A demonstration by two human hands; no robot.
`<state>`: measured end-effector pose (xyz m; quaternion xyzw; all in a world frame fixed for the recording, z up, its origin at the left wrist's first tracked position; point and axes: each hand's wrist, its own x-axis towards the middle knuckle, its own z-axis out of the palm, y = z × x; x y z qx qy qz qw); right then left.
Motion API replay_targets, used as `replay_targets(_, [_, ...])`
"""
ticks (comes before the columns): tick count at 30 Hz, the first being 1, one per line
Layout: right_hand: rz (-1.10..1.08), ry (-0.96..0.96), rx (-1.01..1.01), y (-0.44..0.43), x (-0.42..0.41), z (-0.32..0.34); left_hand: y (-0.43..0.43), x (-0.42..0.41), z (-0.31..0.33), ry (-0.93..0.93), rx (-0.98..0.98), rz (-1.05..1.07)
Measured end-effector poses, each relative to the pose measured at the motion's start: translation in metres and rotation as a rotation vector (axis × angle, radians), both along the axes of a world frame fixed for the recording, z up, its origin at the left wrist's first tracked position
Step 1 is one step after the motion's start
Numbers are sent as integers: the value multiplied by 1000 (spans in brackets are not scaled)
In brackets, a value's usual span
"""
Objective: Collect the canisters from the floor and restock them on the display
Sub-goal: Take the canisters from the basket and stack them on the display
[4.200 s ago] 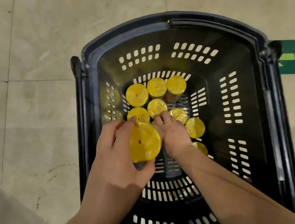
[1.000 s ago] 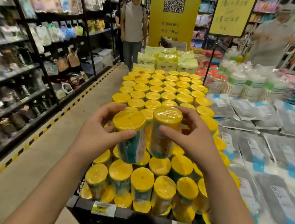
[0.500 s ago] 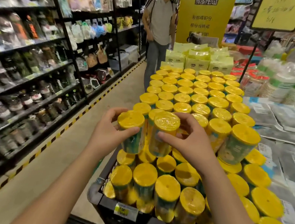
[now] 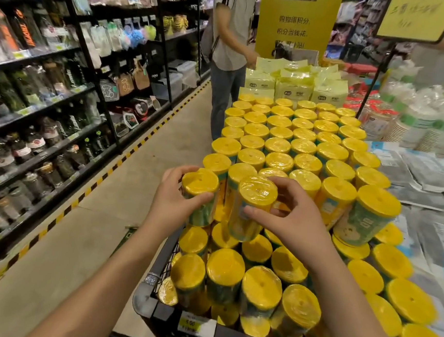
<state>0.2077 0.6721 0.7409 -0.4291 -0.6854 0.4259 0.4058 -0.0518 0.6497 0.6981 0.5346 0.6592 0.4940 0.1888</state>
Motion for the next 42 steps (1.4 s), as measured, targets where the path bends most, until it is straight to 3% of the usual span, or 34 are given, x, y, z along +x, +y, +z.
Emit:
replay_targets(7, [-44, 13, 4, 9, -16, -19, 3, -7, -5, -13, -62, -22])
replay_targets(11, [-65, -77, 57, 16, -32, -31, 4, -7, -8, -81, -130, -36])
replay_targets(27, [-115, -181, 58, 12, -52, -59, -6, -12, -18, -128, -164, -70])
replay_targets(31, [-108, -369, 154, 12, -48, -45, -12, -18, -10, -47, -221, -64])
replay_targets(35, [-102, -554, 420, 1, -51, -21, -34, -22, 0, 86, -287, 2])
replay_targets(42, [421, -696, 595, -38, -95, -7, -117, -21, 11, 462, -438, 172])
